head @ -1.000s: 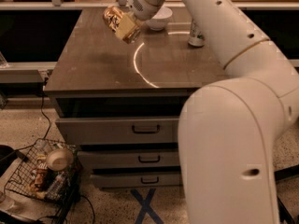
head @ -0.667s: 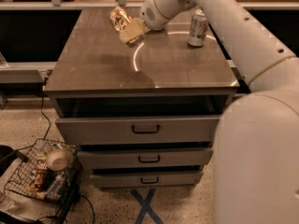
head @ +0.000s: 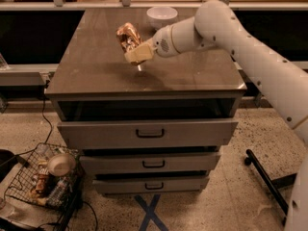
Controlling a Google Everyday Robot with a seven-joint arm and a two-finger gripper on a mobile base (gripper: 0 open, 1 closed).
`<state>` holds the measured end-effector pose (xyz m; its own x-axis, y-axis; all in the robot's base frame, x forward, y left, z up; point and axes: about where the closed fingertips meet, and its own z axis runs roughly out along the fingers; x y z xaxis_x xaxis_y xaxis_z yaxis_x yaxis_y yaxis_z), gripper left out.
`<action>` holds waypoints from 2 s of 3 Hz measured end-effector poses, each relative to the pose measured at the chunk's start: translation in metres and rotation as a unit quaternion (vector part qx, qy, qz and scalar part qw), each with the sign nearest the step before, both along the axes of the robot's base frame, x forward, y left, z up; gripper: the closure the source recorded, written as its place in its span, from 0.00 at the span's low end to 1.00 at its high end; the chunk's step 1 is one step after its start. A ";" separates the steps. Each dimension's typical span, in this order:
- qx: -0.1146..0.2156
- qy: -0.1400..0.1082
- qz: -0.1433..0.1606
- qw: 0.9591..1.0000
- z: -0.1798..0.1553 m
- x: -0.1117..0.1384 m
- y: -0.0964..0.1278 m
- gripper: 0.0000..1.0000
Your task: Place orange can upright
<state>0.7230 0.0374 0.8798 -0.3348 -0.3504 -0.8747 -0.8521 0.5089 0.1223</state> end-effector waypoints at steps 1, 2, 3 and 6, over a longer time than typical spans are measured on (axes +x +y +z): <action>0.056 -0.075 -0.023 0.995 0.001 -0.002 0.006 1.00; 0.104 -0.133 -0.049 0.984 0.017 0.011 0.008 1.00; 0.130 -0.161 -0.061 0.976 0.030 0.022 0.011 1.00; 0.143 -0.165 -0.084 0.972 0.023 0.022 0.009 1.00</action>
Offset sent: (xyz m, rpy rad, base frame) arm 0.0254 -0.0004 0.0414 0.3327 -0.4207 -0.1759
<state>0.7447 0.0463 0.9027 -0.0500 -0.0427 -0.9978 -0.7770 0.6294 0.0120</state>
